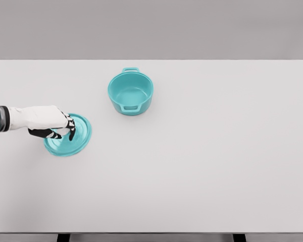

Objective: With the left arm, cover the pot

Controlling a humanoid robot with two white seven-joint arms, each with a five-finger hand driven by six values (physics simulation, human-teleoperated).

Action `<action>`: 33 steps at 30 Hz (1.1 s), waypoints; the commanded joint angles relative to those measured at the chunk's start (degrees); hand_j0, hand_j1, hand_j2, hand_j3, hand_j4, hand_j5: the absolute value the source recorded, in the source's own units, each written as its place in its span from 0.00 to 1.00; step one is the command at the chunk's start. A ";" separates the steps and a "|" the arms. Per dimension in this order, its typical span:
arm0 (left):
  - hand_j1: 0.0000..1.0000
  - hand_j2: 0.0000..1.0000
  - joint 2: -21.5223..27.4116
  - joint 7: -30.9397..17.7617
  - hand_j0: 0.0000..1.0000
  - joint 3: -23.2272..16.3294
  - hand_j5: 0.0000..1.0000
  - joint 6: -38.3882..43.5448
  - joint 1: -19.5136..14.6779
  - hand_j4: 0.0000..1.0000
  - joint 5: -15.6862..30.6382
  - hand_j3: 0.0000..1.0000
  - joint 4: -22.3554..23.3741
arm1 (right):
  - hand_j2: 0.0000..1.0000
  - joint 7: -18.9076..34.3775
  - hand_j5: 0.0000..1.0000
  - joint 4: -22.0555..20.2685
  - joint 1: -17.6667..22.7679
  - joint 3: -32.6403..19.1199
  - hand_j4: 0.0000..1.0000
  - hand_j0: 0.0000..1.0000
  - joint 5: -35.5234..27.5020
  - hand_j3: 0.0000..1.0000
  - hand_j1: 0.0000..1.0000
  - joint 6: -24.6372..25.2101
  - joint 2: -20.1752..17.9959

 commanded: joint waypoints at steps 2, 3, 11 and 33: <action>0.40 0.40 0.14 0.00 0.40 0.04 0.40 0.12 -0.35 0.40 0.53 0.40 -0.32 | 1.00 0.02 1.00 0.00 0.00 0.01 1.00 1.00 -0.02 1.00 1.00 -0.01 -0.01; 0.40 0.40 0.14 0.00 0.40 0.04 0.40 0.12 -0.53 0.40 0.79 0.40 -0.32 | 1.00 0.02 1.00 0.00 0.00 0.01 1.00 1.00 -0.02 1.00 1.00 -0.01 -0.01; 0.40 0.40 -0.39 0.00 0.40 -5.85 0.40 0.66 -6.42 0.40 3.87 0.40 -0.15 | 1.00 0.02 1.00 0.00 0.00 0.01 1.00 1.00 -0.02 1.00 1.00 -0.01 -0.01; 0.40 0.40 -10.23 0.00 0.40 -8.66 0.40 0.93 -19.51 0.40 4.49 0.40 6.71 | 1.00 0.02 1.00 0.00 0.00 0.01 1.00 1.00 -0.02 1.00 1.00 -0.01 -0.01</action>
